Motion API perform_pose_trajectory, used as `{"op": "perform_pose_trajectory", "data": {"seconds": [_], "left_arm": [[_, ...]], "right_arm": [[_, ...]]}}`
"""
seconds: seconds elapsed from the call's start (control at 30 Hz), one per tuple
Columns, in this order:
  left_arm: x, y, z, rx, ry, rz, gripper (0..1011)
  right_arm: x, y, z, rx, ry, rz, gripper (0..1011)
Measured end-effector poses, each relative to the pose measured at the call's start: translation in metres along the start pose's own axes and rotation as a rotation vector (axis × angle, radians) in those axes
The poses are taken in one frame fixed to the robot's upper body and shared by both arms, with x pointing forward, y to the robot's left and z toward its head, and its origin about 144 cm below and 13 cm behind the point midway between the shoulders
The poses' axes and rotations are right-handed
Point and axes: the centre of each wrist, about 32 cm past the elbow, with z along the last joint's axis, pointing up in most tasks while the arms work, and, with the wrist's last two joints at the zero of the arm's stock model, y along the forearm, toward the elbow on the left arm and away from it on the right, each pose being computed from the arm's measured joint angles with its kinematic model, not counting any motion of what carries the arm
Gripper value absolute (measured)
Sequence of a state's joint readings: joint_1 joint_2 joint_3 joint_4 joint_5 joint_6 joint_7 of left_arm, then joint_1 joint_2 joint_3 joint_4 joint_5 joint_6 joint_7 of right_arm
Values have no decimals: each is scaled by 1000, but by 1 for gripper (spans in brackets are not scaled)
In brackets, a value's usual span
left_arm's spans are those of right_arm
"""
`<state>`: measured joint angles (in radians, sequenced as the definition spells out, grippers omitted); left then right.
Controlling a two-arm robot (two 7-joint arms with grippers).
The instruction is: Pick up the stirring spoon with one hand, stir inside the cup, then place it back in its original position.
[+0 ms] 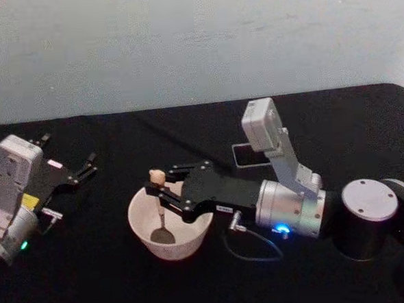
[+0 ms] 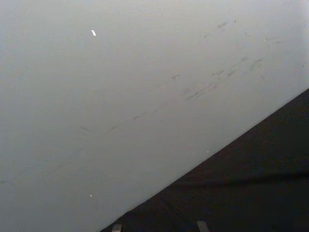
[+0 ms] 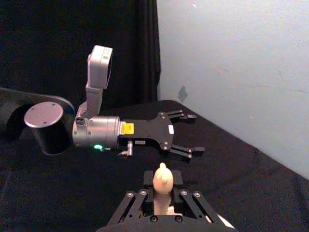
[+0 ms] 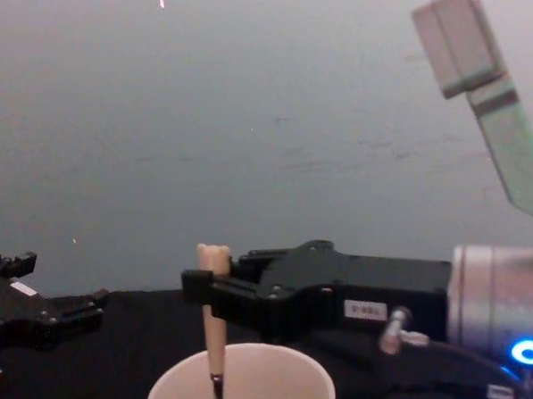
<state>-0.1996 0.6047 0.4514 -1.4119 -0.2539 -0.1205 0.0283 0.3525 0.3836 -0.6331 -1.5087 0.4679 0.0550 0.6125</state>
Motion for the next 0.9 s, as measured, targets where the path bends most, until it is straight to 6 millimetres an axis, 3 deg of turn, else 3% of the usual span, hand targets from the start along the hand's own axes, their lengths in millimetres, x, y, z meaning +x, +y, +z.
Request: {"op": "perform_pose_trajectory", "data": {"seconds": [0.47,0.9], "left_arm": [[0,0,0,0,0,0,1001],[0,0,0,0,0,0,1001]], "right_arm": [[14,23,-7,-32,0,-86,214],[26,14,-5,-34,-1,-154,214]]}}
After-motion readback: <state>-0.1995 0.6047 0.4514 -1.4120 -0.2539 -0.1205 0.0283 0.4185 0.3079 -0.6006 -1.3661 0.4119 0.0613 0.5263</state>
